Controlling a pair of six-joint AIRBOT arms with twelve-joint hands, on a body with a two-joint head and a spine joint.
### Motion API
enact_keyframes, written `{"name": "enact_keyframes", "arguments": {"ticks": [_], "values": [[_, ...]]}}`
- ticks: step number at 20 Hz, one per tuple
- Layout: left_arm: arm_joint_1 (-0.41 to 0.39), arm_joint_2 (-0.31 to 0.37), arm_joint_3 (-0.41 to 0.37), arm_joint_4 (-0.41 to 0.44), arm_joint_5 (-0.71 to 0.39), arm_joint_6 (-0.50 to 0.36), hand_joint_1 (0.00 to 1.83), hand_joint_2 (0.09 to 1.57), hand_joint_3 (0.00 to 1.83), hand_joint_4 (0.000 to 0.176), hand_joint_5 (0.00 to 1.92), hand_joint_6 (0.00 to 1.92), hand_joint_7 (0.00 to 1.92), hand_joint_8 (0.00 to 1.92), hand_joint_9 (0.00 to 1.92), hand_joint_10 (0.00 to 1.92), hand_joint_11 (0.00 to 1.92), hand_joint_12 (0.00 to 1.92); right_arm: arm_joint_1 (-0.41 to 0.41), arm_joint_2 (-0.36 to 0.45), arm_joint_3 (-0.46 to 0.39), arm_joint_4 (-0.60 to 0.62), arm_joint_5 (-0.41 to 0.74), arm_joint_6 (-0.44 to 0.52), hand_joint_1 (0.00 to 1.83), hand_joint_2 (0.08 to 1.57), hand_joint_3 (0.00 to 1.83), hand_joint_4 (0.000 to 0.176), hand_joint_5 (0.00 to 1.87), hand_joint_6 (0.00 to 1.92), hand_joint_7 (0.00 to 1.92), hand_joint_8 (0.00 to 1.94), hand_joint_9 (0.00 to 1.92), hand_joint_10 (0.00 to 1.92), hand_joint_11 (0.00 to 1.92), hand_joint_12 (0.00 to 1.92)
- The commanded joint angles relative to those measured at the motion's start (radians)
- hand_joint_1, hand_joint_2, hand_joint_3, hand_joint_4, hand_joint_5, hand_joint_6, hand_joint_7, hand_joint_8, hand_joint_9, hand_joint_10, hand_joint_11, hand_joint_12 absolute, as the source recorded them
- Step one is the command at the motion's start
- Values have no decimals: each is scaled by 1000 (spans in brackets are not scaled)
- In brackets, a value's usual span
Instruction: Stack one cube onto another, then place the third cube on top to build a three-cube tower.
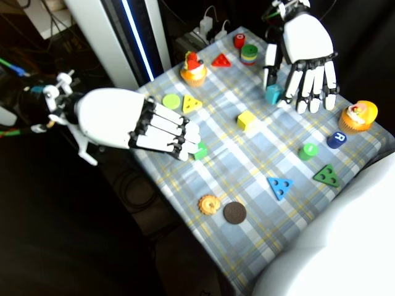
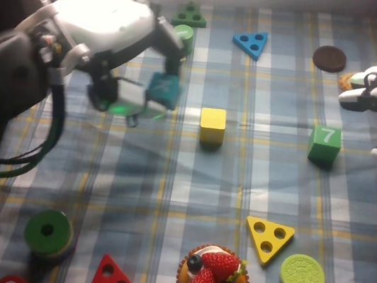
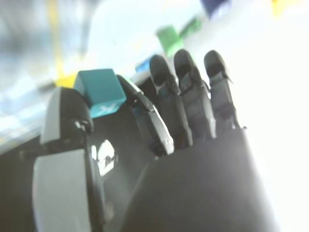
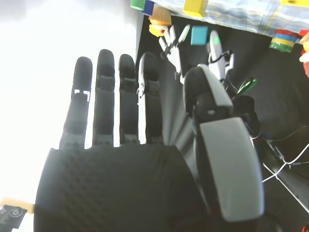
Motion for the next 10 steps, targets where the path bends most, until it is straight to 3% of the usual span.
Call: {"name": "enact_keyframes", "arguments": {"ticks": [1, 4, 10], "values": [[-21, -9, 0, 46, -85, -13, 1044, 1067, 1, 176, 1071, 822, 662, 0, 441, 0, 199, 114, 5, 0, 5, 23, 118, 6, 559, 1306, 0, 0, 596, 0, 539, 2, 520, 8, 40, 1160], [-45, -44, 14, 86, -65, -38, 1037, 1078, 0, 176, 1049, 858, 632, 0, 430, 0, 221, 105, 8, -5, 9, 18, 117, 8, 566, 1310, 1, 0, 595, 0, 534, 0, 502, 0, 17, 1148], [-50, -96, 47, 79, -32, -39, 1054, 1059, 0, 176, 1095, 782, 646, 0, 419, 2, 199, 118, 18, -9, 11, 4, 113, 8, 542, 1309, 1, 0, 586, 0, 524, 0, 494, 0, 10, 1169]]}}
